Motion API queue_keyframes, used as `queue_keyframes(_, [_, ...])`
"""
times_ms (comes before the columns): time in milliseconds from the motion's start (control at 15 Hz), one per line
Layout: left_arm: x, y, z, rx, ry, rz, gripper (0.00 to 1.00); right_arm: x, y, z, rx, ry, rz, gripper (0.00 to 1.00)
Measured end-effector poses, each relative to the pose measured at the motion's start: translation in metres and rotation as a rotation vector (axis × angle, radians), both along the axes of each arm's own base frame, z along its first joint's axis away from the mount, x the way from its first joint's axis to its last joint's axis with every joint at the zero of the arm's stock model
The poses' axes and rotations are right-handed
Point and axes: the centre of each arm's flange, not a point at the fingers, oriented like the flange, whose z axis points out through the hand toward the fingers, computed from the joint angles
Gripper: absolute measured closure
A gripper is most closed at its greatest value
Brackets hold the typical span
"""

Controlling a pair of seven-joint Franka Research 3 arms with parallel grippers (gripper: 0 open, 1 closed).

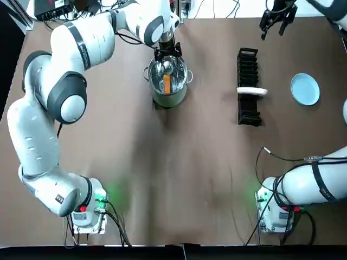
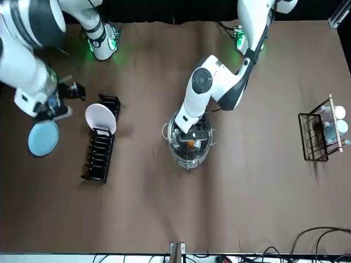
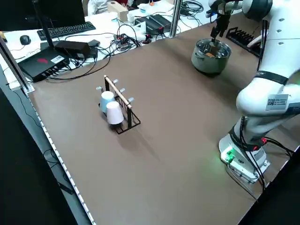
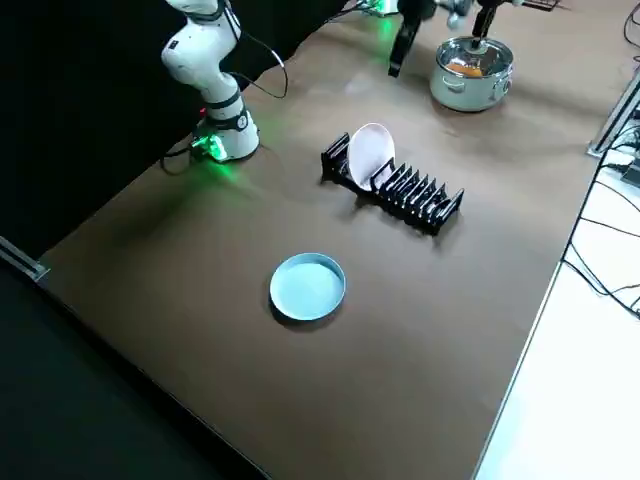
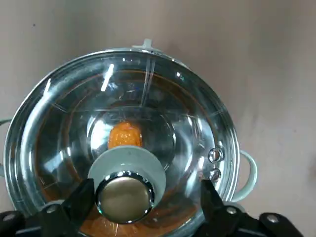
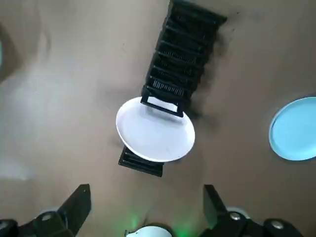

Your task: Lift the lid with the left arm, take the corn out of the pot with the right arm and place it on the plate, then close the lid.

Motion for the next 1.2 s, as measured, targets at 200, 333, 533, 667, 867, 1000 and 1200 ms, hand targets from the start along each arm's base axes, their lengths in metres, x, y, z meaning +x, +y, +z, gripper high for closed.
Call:
queue_keyframes(200, [-0.002, -0.003, -0.002, 0.012, -0.008, -0.012, 0.06, 0.015, 0.0, -0.035, -0.006, 0.044, -0.004, 0.0])
queue_keyframes(333, [-0.003, -0.004, -0.005, 0.021, -0.01, -0.016, 0.07, 0.017, 0.002, -0.036, 0.008, 0.048, -0.009, 0.0])
queue_keyframes(533, [-0.003, -0.003, -0.009, 0.031, -0.003, -0.017, 0.12, 0.019, 0.015, -0.021, 0.034, 0.018, 0.006, 0.0])
queue_keyframes(667, [-0.007, -0.001, -0.012, 0.056, 0.024, -0.02, 0.14, 0.018, 0.032, -0.011, 0.042, -0.002, 0.033, 0.0])
queue_keyframes(867, [-0.008, 0.0, -0.014, 0.068, 0.037, -0.021, 0.22, 0.017, 0.068, -0.003, 0.055, -0.041, 0.054, 0.0])
queue_keyframes(1000, [-0.008, 0.001, -0.014, 0.068, 0.037, -0.021, 0.24, 0.021, 0.092, 0.0, 0.058, -0.069, 0.057, 0.0])
queue_keyframes(1200, [-0.007, 0.002, -0.014, 0.088, 0.018, -0.034, 0.24, 0.029, 0.124, -0.006, 0.053, -0.077, 0.037, 0.0])
